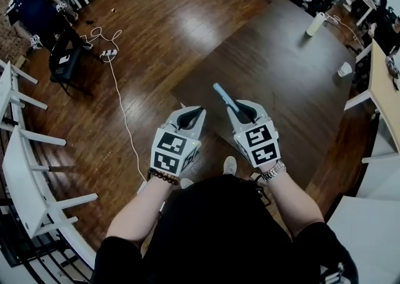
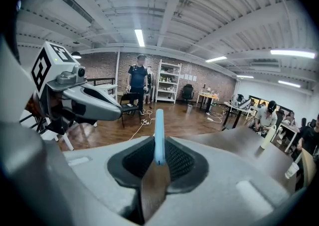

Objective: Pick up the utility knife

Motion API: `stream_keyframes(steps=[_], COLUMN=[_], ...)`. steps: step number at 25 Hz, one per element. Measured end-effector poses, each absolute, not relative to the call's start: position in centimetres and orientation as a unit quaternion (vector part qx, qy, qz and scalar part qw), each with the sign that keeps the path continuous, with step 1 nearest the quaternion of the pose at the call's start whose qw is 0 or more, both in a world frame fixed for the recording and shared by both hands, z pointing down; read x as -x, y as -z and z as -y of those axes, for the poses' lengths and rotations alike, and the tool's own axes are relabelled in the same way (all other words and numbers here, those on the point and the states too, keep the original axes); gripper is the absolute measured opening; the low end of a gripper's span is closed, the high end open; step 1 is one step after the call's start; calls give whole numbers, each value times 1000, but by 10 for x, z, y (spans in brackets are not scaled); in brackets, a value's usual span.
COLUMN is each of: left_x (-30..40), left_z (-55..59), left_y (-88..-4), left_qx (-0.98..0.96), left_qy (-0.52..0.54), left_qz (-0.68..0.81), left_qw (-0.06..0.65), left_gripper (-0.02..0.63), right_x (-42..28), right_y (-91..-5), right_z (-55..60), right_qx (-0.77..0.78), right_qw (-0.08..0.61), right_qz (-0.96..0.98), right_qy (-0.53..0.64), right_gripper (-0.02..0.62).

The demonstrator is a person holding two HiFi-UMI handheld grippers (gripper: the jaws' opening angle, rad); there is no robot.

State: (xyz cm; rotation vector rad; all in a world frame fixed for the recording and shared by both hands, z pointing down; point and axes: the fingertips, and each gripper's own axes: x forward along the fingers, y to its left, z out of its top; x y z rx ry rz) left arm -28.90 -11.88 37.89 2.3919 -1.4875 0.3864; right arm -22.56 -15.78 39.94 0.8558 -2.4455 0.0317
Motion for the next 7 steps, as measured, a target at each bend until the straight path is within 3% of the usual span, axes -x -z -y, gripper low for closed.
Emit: stream_keyframes(steps=[7], left_x=[287], left_z=[120], left_y=[-375], left_qx=[-835], left_qy=[-135], left_qz=[514], left_qw=[143], left_gripper=[17], right_x=[227], right_y=[-395], right_z=[158], right_qx=[-321], right_qw=[268], right_qz=[908], right_qy=[-9], right_gripper=[60])
